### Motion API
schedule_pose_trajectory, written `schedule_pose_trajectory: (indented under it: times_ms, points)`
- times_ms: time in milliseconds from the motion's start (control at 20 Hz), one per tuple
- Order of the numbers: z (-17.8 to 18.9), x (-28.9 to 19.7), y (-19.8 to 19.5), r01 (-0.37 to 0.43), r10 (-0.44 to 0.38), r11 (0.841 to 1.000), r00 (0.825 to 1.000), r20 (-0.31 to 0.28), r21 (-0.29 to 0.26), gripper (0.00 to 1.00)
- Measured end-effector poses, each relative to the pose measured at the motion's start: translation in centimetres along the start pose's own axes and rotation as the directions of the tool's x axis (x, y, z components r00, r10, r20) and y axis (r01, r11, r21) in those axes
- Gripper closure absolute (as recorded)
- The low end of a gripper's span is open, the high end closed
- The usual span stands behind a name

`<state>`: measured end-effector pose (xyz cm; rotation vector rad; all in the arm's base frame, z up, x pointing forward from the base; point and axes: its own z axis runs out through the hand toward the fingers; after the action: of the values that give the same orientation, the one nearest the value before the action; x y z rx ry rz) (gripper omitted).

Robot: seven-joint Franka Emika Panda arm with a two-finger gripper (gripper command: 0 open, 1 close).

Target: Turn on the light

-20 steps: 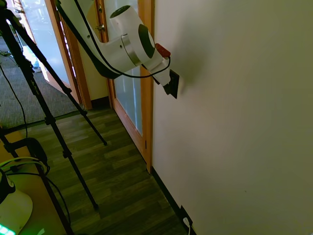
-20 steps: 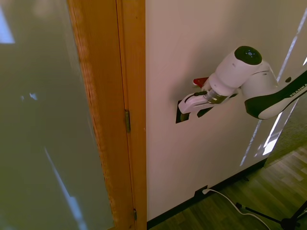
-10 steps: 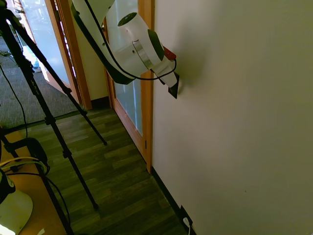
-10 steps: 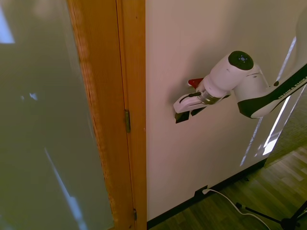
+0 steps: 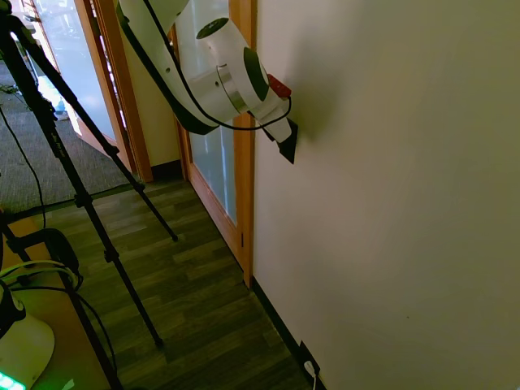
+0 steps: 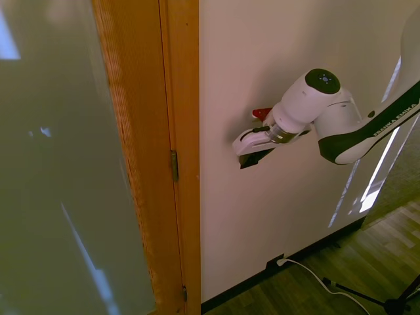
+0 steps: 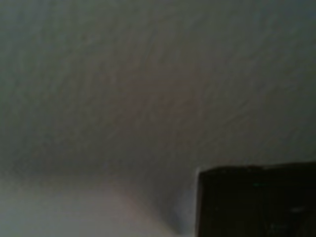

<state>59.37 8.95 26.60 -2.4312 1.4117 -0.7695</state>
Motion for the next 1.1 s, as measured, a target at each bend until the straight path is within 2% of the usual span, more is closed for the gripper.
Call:
schedule_pose_trajectory:
  times_ms: [750, 900, 1100]
  points:
    - [0.0, 1.6, -0.1, -0.009, 0.010, 0.999, 1.000, 0.015, -0.052, 1.00]
    - [-0.8, 1.7, -0.4, -0.011, 0.012, 0.999, 1.000, 0.008, -0.047, 1.00]
    - [-4.6, 2.3, -1.1, -0.026, 0.026, 1.000, 0.999, -0.032, -0.004, 1.00]
